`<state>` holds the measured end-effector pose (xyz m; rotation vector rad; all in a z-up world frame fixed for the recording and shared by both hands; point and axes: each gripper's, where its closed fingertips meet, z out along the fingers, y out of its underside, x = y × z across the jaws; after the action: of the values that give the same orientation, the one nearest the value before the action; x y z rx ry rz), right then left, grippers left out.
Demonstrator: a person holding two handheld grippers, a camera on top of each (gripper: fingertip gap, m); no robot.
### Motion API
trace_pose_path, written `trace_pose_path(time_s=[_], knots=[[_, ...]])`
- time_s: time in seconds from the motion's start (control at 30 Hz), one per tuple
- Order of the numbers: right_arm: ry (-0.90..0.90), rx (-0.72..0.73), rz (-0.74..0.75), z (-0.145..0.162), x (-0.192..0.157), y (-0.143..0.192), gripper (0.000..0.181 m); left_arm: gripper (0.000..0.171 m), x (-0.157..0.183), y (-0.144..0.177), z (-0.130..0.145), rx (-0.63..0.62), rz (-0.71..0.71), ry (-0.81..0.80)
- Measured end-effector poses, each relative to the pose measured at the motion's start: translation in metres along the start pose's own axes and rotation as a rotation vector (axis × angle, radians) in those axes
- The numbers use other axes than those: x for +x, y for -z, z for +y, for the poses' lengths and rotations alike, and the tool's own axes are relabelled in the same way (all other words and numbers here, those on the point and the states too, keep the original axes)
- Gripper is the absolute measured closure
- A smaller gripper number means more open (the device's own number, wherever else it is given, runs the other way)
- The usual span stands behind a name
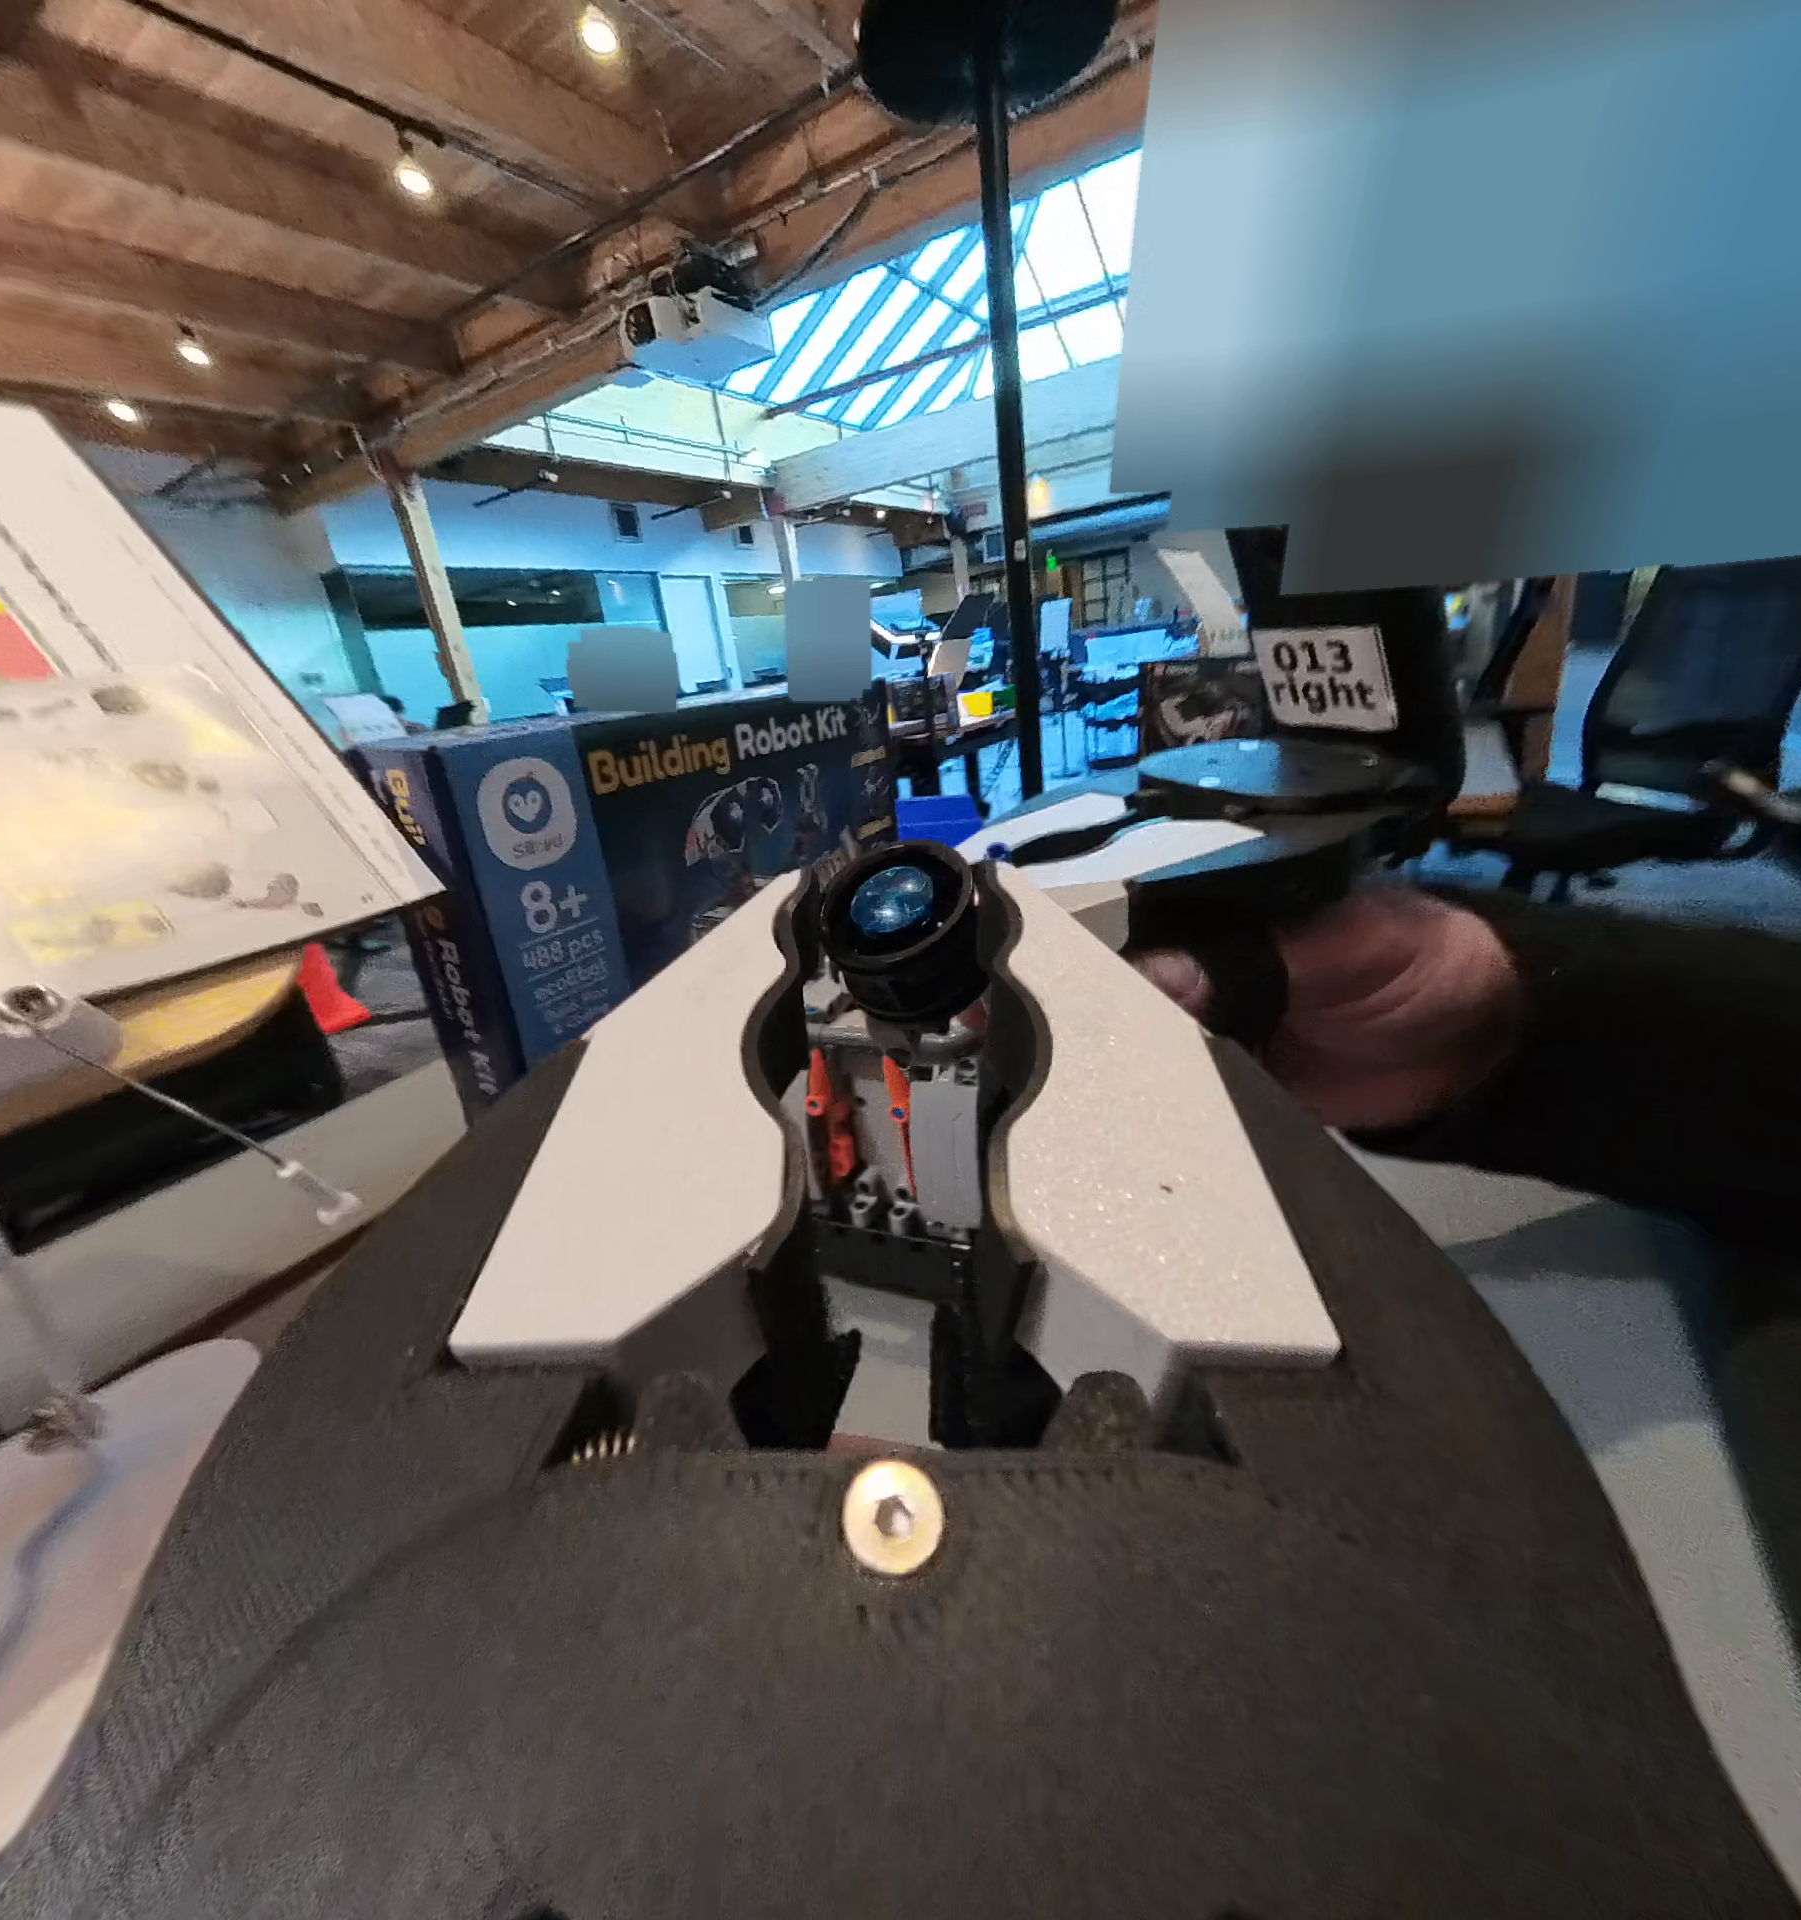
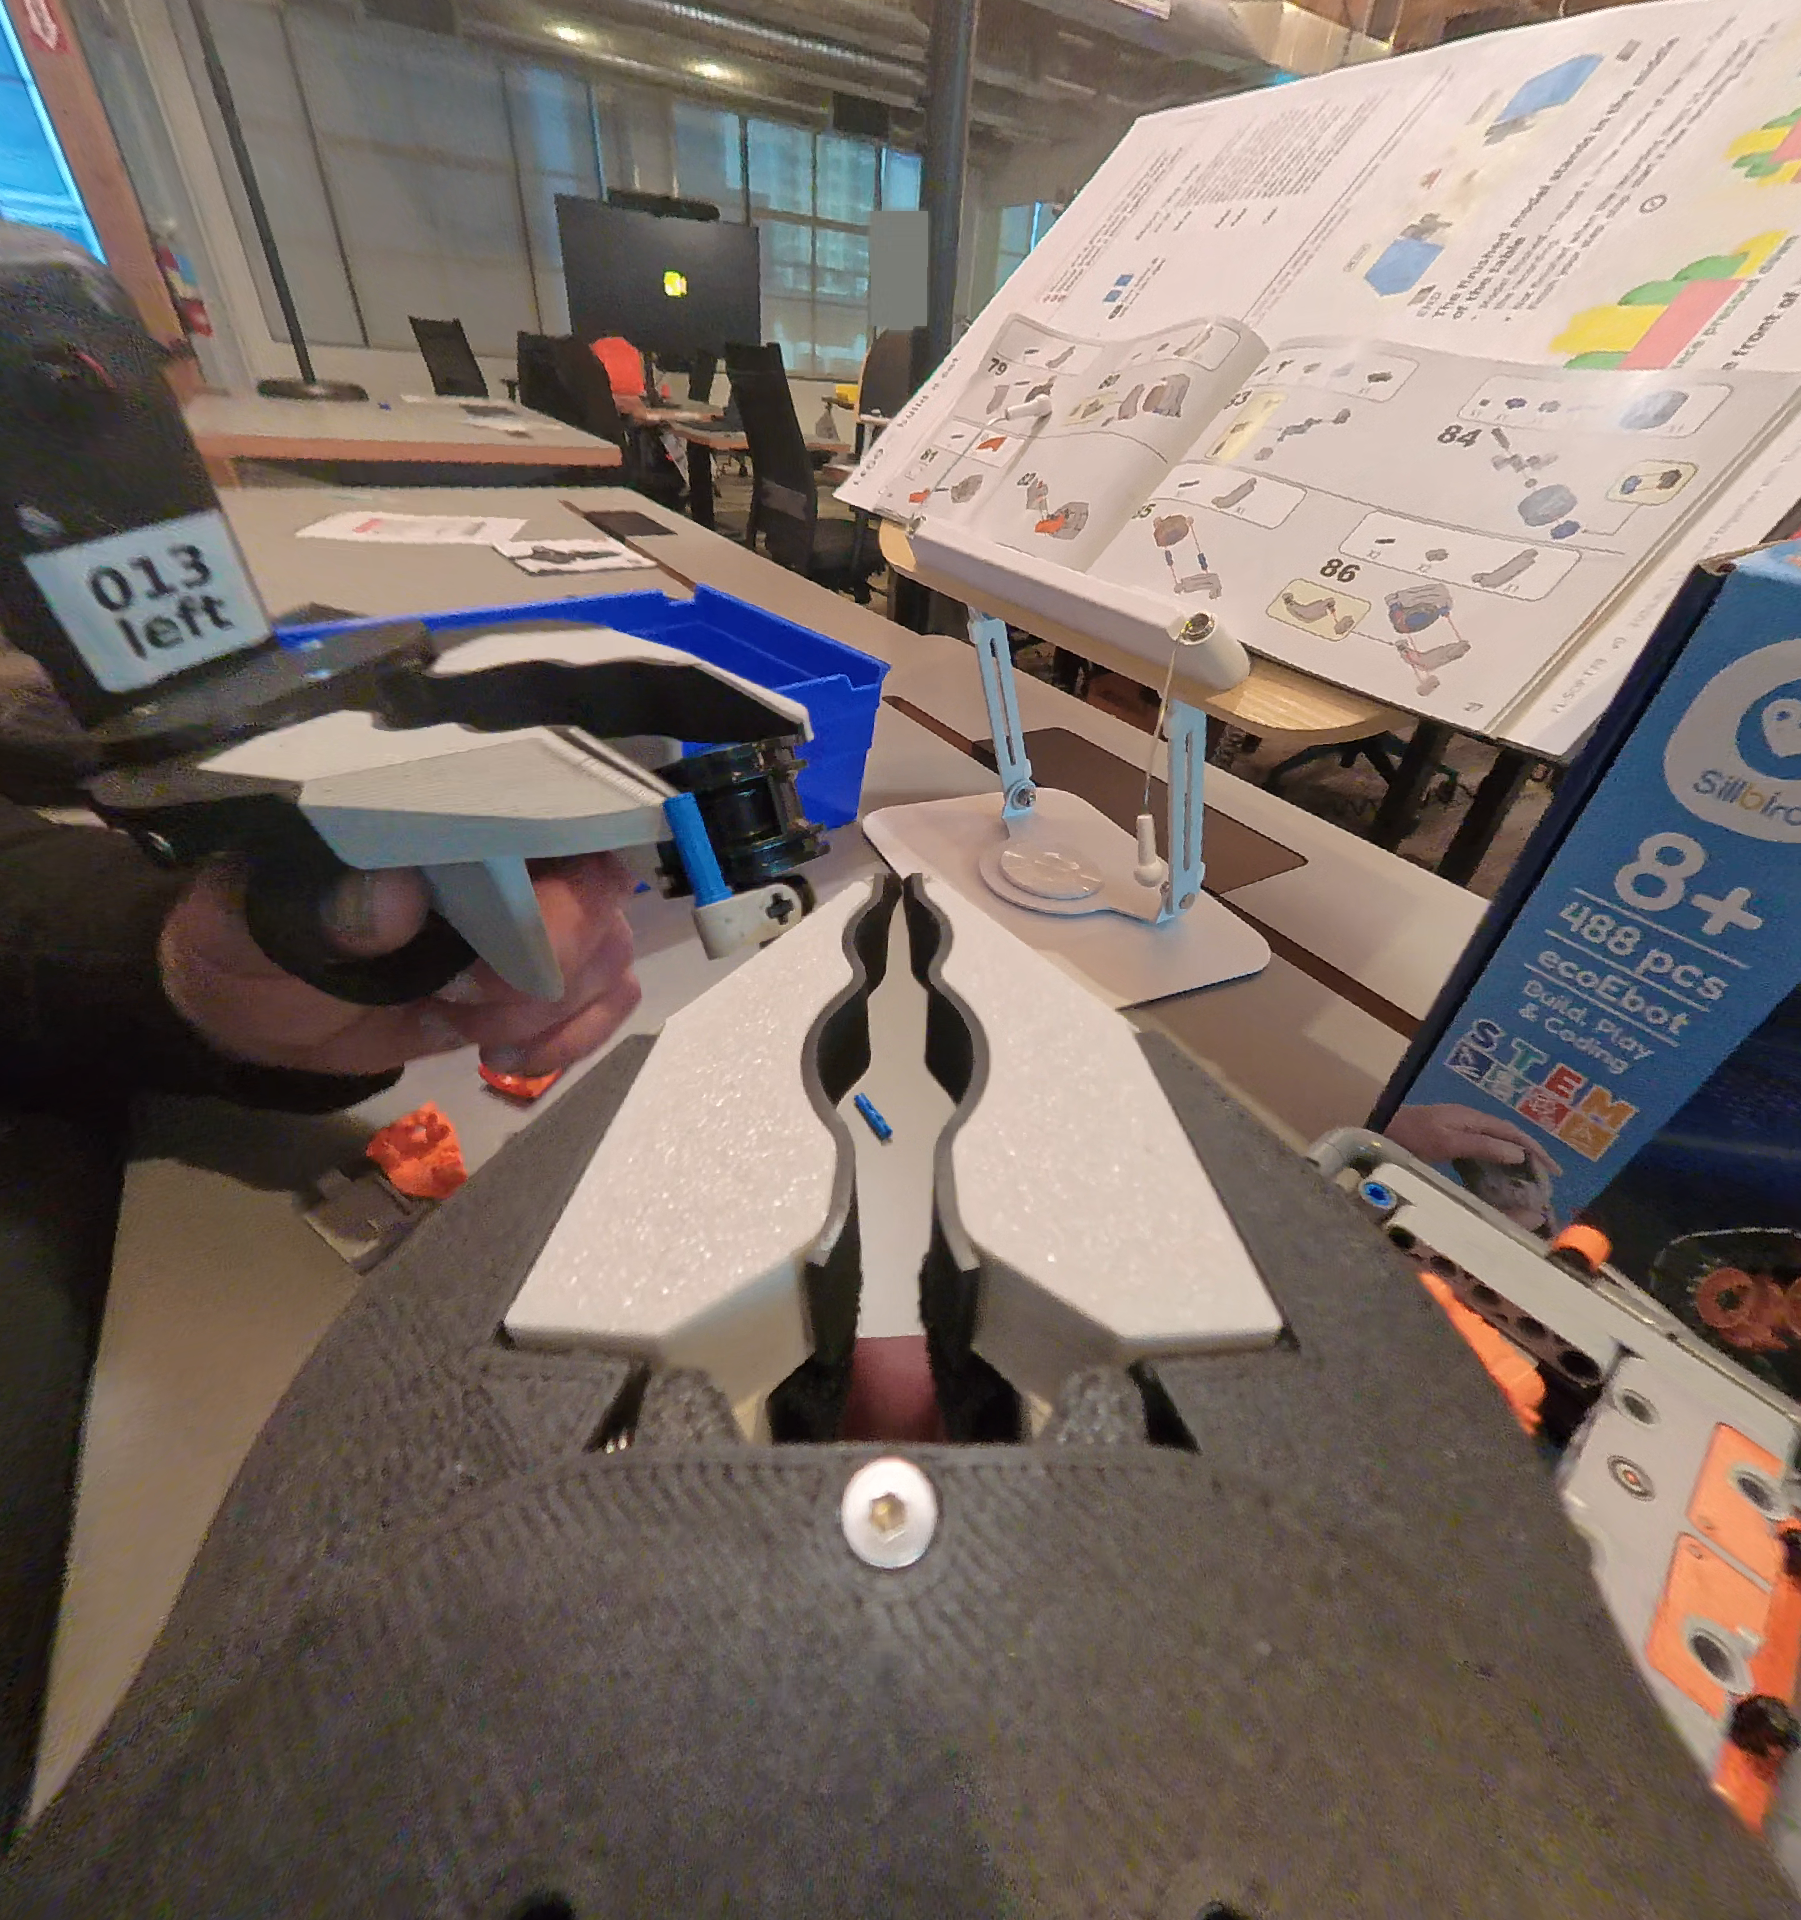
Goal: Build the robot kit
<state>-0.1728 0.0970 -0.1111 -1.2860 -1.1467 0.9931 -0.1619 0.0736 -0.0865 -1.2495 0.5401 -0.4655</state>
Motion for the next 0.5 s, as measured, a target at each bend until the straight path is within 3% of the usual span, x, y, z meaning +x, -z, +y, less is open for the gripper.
trace_pose_path(time_s=[0.33, 0.5], knots=[[0.054, -0.083, -0.057, 0.013, -0.009, -0.002, 0.181, 0.144, 0.002, 0.006, 0.006, -0.115, -0.048, -0.376], [0.059, -0.075, -0.071, 0.012, -0.011, -0.002, 0.181, 0.144, -0.001, 0.007, 0.006, -0.128, -0.076, -0.41]])
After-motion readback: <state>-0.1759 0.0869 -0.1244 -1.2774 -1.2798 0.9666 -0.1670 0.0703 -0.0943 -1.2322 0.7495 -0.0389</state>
